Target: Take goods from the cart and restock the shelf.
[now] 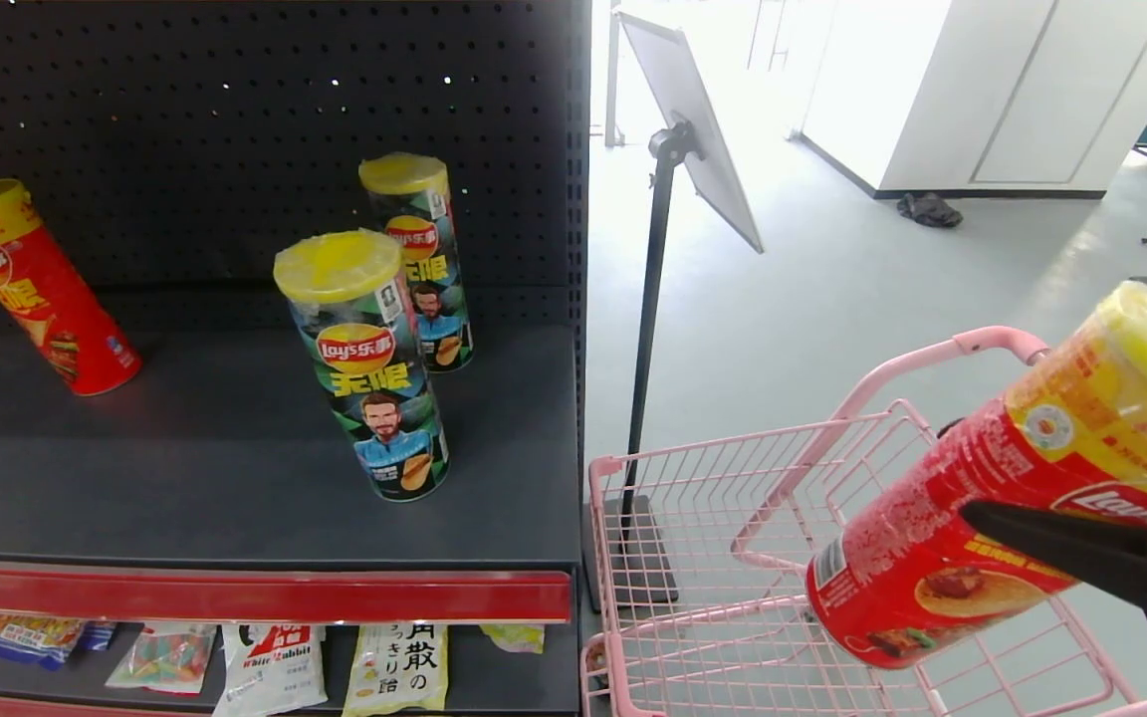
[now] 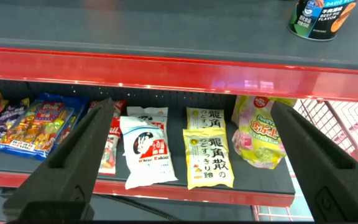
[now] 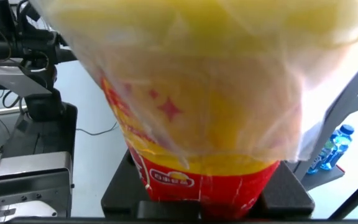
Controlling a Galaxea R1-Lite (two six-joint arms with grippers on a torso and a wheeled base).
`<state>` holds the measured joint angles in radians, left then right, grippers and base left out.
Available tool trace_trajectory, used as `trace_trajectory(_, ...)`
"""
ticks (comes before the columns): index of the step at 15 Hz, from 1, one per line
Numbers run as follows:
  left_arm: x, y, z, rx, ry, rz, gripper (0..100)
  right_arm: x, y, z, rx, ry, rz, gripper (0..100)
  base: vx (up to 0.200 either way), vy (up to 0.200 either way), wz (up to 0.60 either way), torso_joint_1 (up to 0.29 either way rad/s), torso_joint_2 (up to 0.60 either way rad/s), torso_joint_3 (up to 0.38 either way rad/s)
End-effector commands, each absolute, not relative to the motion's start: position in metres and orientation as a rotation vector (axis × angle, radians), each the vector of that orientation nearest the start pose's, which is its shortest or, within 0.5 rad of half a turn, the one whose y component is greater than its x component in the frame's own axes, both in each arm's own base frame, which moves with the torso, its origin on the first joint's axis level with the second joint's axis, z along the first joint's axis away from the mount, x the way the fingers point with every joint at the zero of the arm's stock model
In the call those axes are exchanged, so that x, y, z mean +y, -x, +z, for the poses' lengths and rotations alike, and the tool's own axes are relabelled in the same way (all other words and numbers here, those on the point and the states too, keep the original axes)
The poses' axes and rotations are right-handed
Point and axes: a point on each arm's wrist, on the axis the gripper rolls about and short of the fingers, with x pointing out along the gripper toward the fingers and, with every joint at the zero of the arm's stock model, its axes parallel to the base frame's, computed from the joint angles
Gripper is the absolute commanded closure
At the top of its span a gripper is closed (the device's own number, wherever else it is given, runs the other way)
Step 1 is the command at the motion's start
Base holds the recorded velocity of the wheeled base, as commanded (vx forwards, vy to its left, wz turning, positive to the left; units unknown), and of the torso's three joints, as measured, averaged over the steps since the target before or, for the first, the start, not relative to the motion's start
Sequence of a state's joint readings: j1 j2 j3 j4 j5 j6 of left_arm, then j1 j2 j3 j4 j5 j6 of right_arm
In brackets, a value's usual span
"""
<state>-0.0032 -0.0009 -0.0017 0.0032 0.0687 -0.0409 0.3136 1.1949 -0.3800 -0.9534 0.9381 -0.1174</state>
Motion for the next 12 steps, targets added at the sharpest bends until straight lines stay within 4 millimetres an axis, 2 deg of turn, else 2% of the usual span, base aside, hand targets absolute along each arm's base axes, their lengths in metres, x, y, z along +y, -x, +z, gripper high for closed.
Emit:
trace_trajectory(1,0.002,0.023,0.076,0.000,0.041,0.066,0,0.064,-0.136,0.222,-0.250,0.159,1.240,100,0.000,0.000,0.00,0.000,0.00,0.000)
trace_trajectory(4,0.002,0.023,0.076,0.000,0.038,0.066,0,0.060,-0.125,0.220,-0.264,0.164,1.237,100,0.000,0.000,0.00,0.000,0.00,0.000)
trace_trajectory(12,0.002,0.023,0.076,0.000,0.038,0.066,0,0.065,-0.119,0.217,-0.264,0.156,1.299,100,0.000,0.200,0.00,0.001,0.00,0.003)
